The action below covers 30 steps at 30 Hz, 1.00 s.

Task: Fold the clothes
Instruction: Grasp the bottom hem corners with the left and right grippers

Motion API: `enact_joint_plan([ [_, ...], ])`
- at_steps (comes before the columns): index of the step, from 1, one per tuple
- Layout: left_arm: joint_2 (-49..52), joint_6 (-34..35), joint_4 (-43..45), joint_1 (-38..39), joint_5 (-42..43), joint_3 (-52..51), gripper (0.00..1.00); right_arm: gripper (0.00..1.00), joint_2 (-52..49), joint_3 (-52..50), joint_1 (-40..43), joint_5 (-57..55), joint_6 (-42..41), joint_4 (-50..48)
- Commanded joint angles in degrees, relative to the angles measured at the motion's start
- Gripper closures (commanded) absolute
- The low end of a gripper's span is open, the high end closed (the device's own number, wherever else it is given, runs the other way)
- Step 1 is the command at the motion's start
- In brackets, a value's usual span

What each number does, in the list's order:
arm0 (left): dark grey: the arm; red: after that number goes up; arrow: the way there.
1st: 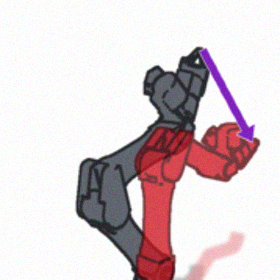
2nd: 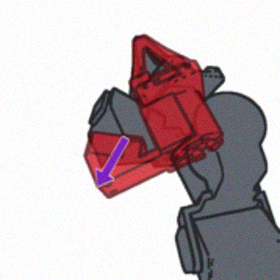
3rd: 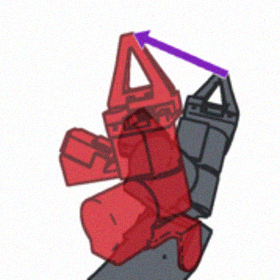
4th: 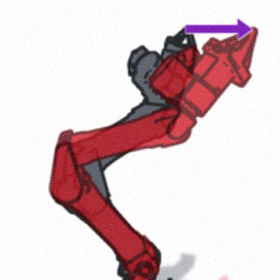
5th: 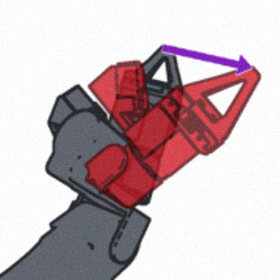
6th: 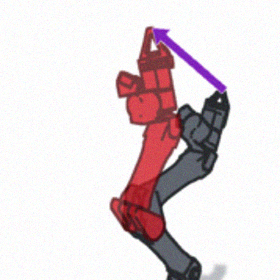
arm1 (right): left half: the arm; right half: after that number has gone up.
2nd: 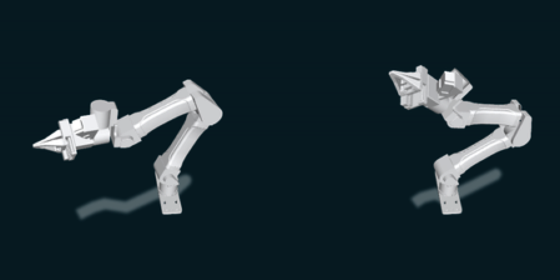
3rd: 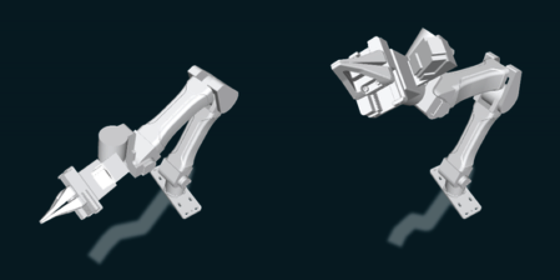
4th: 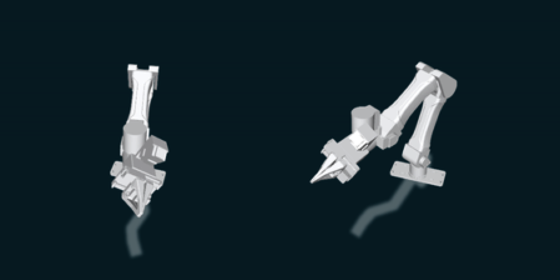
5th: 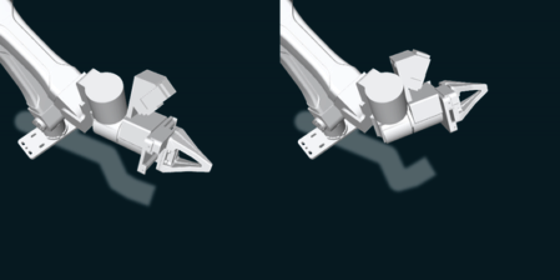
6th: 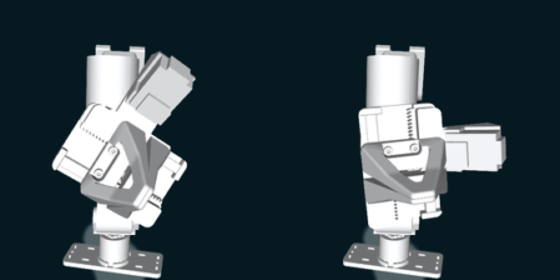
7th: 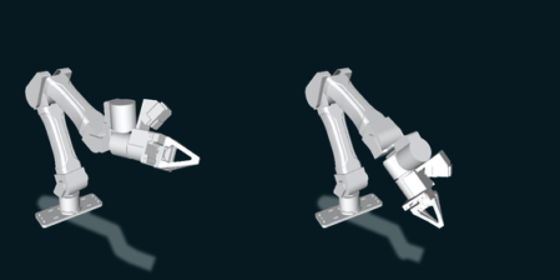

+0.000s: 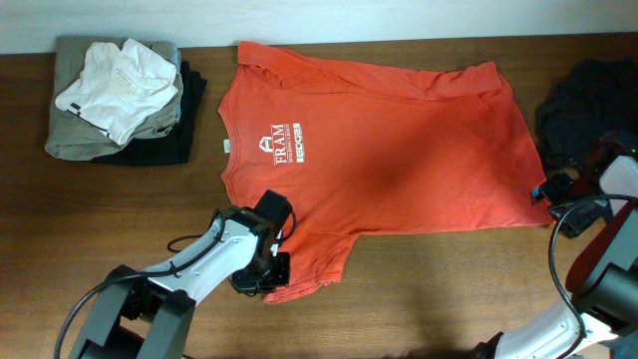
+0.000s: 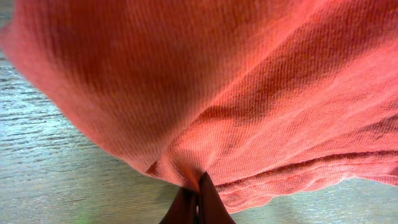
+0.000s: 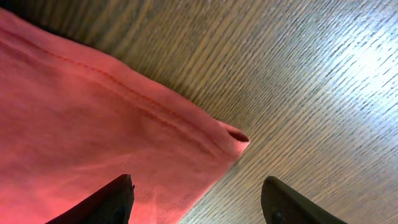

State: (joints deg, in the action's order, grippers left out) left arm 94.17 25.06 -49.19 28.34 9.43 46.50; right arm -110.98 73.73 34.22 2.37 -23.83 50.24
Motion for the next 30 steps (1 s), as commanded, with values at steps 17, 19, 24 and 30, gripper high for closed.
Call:
enact_joint_plan([
  [17,0.7,-0.3,-0.8,0.1,-0.2,-1.5,1.00,0.60,-0.1,-4.2,0.3,-3.1,-0.7,-5.0],
  [19,0.7,-0.3,-0.8,0.1,-0.2,-1.5,0.99,0.61,-0.1,-5.0,0.3,-3.1,-0.7,-5.7],
  [24,0.3,-0.3,-1.2,0.0,-0.2,-1.4,1.00,0.96,-0.1,-5.3,0.3,-3.1,-2.2,-5.9],
  [30,-10.8,-0.3,-7.3,0.0,-2.3,2.1,0.99,0.96,1.9,-1.5,0.3,-2.8,-4.0,0.0],
])
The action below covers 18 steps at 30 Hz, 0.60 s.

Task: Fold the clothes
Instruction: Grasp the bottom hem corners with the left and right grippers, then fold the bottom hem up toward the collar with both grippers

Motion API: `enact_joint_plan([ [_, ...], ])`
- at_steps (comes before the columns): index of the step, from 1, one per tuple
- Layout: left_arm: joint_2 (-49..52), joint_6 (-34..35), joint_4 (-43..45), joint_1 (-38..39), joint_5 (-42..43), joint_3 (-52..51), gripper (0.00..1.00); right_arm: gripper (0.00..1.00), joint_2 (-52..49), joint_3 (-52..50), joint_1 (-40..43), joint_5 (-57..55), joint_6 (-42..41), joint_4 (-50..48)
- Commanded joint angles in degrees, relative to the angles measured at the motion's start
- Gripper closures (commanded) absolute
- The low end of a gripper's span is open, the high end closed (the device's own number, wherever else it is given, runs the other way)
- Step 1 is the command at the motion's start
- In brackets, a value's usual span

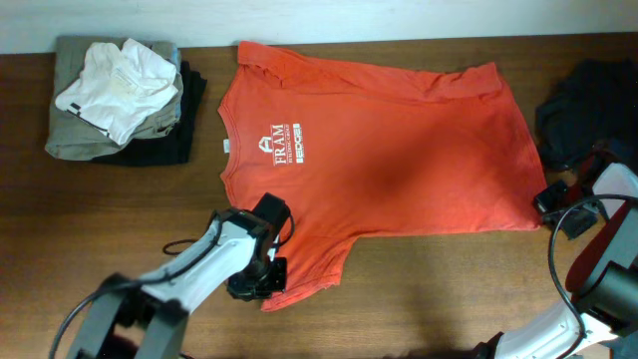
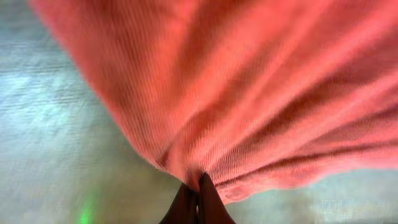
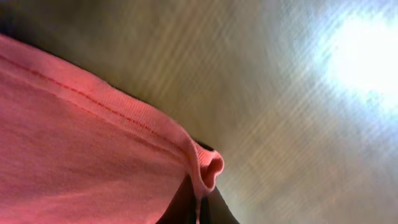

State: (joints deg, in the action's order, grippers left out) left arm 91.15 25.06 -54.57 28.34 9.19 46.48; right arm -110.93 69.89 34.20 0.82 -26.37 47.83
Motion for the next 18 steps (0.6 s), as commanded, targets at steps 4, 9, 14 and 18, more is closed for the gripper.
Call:
enact_joint_plan([
  [4,-17.9,0.3,-4.2,0.0,-3.2,2.8,1.00,0.96,6.7,5.1,0.3,-1.1,-2.8,8.2],
  [9,-26.6,2.8,-10.5,0.0,-3.7,2.8,0.99,0.96,16.6,5.1,0.3,-1.1,-3.3,13.2],
  [14,-32.0,5.6,-16.7,0.0,-6.7,2.8,1.00,0.96,23.9,5.1,0.3,-1.1,-3.3,17.2],
  [18,-38.5,7.8,-20.2,0.0,-6.7,2.8,1.00,0.96,27.1,5.1,0.3,-1.1,-3.3,19.5],
])
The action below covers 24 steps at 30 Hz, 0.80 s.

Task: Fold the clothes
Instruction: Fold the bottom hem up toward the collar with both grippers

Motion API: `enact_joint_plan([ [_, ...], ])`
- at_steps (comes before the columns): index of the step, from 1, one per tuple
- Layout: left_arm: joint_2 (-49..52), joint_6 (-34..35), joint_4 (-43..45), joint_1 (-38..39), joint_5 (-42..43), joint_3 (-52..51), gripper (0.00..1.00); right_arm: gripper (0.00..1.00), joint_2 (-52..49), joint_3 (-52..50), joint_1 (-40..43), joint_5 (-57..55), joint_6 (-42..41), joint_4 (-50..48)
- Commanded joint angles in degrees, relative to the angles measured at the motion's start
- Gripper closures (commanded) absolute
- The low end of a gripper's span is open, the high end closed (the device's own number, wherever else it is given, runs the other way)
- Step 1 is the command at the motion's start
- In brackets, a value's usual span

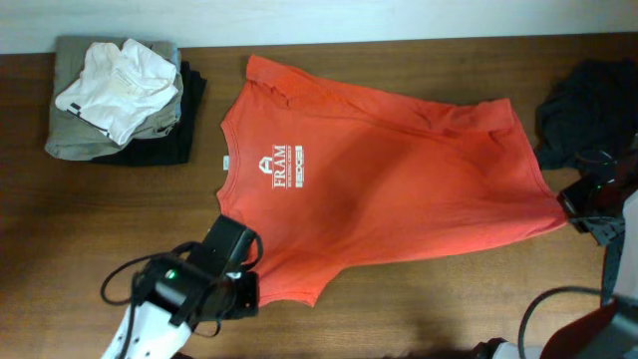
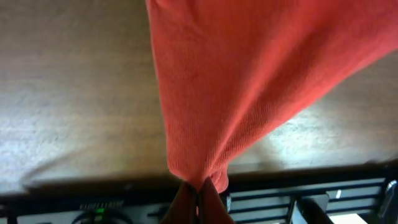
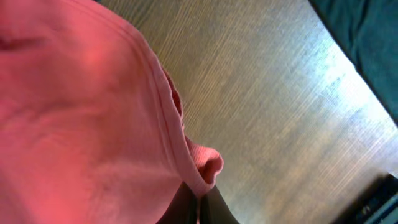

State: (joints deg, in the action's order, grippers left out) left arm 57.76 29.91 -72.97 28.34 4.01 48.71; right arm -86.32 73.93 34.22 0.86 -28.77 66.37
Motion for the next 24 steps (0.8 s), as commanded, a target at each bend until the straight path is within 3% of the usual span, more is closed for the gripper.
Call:
enact_joint_plan([
  [1,-7.5,3.3,-2.4,0.0,-1.5,0.5,1.00,0.96,3.0,1.0,0.3,-1.4,-0.9,1.4],
  [6,-18.4,5.3,2.0,0.0,-5.1,0.6,1.00,0.96,3.6,1.0,0.3,-1.6,-2.0,1.6],
  [10,-20.1,5.3,13.8,0.0,-9.3,0.6,0.99,0.96,3.5,1.0,0.3,-1.6,-2.2,1.6],
  [17,-6.4,5.3,23.1,0.0,-13.5,0.6,1.00,0.96,3.4,-0.3,0.2,-1.6,-2.2,0.6],
  [24,9.9,5.2,38.0,0.0,-23.0,0.6,0.99,0.96,3.3,-5.4,0.2,2.2,-2.4,-10.6],
])
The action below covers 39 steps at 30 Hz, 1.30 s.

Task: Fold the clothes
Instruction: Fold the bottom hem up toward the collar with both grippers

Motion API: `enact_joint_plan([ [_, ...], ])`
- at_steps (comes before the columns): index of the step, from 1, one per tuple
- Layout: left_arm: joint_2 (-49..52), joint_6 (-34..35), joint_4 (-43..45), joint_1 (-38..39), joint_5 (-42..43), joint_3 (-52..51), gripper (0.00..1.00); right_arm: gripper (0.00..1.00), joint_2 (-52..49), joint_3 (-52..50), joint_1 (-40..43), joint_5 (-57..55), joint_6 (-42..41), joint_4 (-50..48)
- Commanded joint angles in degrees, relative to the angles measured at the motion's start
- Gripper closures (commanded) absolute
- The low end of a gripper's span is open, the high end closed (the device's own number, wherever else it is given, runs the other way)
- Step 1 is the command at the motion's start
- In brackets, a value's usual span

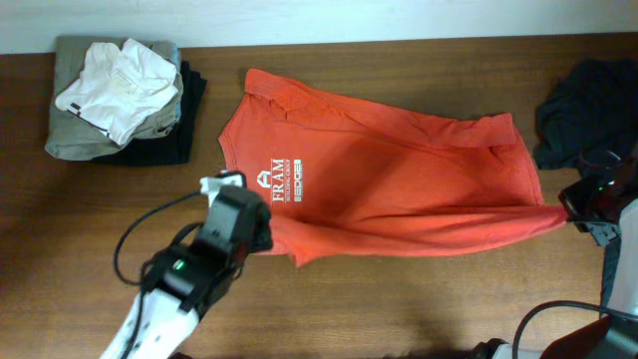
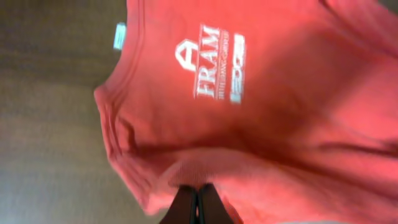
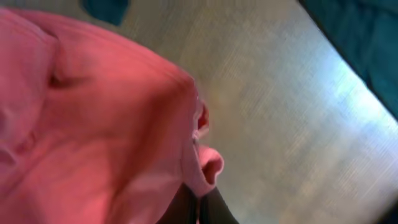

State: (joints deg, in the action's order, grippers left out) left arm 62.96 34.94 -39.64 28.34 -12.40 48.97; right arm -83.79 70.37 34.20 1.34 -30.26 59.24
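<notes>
An orange T-shirt (image 1: pixel 389 189) with a white FRAM logo (image 2: pixel 214 62) lies across the middle of the wooden table, its near edge lifted and stretched between both grippers. My left gripper (image 1: pixel 261 231) is shut on the shirt's near left part, pinching cloth (image 2: pixel 198 190) above the collar side. At the right, my right gripper (image 1: pixel 570 211) is shut on the hem's near right corner (image 3: pixel 208 165), held off the table.
A stack of folded clothes (image 1: pixel 120 95), white on olive and black, sits at the back left. A dark garment (image 1: pixel 583 105) is heaped at the back right. Bare wood (image 1: pixel 399 299) runs along the front edge.
My left gripper has moved up and back over the shirt, carrying the near left part toward the logo. The near edge now stretches in a straight line to my right gripper, which stayed roughly in place.
At first the shirt lay flat, my left gripper shut on the near sleeve and my right gripper open at the hem corner. Then the right gripper was shut on that corner. Both then held the near edge raised and the shirt had shifted; now the edge is over the shirt body.
</notes>
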Motion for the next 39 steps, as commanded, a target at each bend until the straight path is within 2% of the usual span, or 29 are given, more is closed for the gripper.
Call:
enact_joint_plan([
  [1,6.7,0.2,7.2,0.0,-7.6,0.4,1.00,0.96,0.8,-2.5,0.3,2.8,-0.9,-5.6],
  [8,17.2,0.2,21.6,-2.6,-8.4,0.4,1.00,0.96,-1.8,-4.4,-2.6,5.5,-0.9,-13.9],
  [13,19.7,0.2,28.9,-7.6,-8.3,0.4,0.99,0.96,-7.2,-4.8,-7.2,2.7,-1.8,-18.6],
  [20,19.8,0.2,32.8,-9.4,-8.0,0.4,0.99,0.96,-12.8,-4.8,-9.6,0.9,-1.8,-21.4],
  [26,22.8,0.2,34.8,-9.3,-7.1,0.4,0.98,0.96,-13.1,-4.8,-9.6,-0.2,-1.8,-22.1],
  [33,28.4,0.2,41.7,-9.4,-5.6,0.4,0.98,0.96,-13.1,-4.9,-9.6,-0.5,-1.8,-24.0],
  [37,31.7,0.2,46.0,-9.4,-5.6,0.4,0.92,0.96,-13.1,-5.0,-10.1,-0.5,-1.8,-25.0],
  [38,32.5,0.2,46.7,-9.4,-5.6,0.4,0.84,0.89,-13.1,-5.0,-10.6,-0.6,-1.8,-25.2],
  [39,32.9,0.2,47.0,-9.4,-5.6,0.4,0.73,0.73,-13.1,-5.0,-11.0,-0.5,-1.7,-25.5],
])
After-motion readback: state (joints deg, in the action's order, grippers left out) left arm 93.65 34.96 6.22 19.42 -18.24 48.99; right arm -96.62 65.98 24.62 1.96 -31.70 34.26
